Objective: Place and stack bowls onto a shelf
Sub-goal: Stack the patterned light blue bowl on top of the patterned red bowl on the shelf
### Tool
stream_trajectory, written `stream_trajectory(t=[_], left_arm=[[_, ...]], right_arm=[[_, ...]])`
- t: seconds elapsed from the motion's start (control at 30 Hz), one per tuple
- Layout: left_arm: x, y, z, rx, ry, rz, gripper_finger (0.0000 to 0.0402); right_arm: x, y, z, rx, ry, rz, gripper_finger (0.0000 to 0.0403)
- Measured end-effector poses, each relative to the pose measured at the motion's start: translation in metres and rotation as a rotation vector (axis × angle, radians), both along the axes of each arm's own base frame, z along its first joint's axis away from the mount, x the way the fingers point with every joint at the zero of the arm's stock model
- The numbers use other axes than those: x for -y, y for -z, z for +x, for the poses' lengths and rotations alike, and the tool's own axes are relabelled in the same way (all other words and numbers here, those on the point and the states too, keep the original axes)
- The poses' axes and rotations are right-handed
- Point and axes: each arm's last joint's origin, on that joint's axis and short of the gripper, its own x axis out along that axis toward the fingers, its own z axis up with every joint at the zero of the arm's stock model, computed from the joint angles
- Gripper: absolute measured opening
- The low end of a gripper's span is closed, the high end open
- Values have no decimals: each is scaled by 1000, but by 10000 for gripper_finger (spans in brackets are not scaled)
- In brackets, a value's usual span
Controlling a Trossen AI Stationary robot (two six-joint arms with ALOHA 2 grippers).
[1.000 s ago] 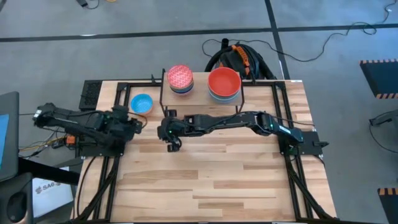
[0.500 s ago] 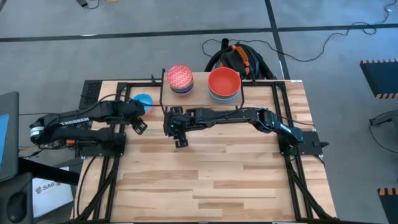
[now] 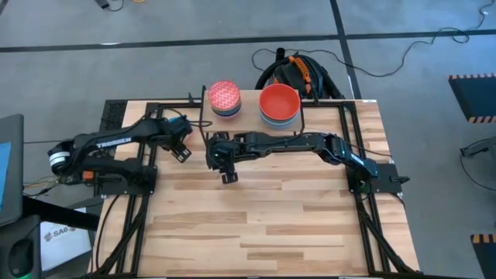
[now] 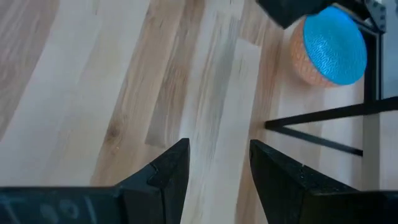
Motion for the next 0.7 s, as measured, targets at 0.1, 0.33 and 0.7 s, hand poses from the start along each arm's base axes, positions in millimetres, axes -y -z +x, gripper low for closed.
stream_trajectory(t=[0.1,0.33,0.7], left_arm=[[-8,8,6,-19,9,-29,208],[-17,20,11,-77,62,-71,208],[-28,27,13,-109,121,-74,208]], right_arm=[[1,2,-3,-39,10,7,193],[1,6,-7,-91,14,10,193],[4,6,-7,-88,22,11,193]])
